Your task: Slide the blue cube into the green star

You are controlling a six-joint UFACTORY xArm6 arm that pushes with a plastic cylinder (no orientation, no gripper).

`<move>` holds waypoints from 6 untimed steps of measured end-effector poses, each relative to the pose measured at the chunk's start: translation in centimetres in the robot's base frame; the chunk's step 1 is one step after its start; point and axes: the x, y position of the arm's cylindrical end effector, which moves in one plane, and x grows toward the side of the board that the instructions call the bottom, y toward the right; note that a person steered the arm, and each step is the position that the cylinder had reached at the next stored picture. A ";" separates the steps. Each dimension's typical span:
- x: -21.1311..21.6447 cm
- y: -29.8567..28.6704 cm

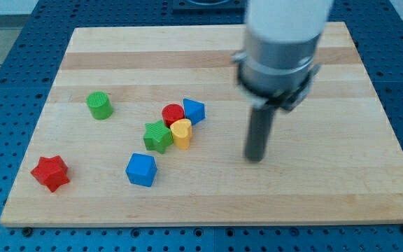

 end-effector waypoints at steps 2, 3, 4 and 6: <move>4.4 -14.5; 1.5 -14.6; -1.8 -14.6; -2.7 -14.1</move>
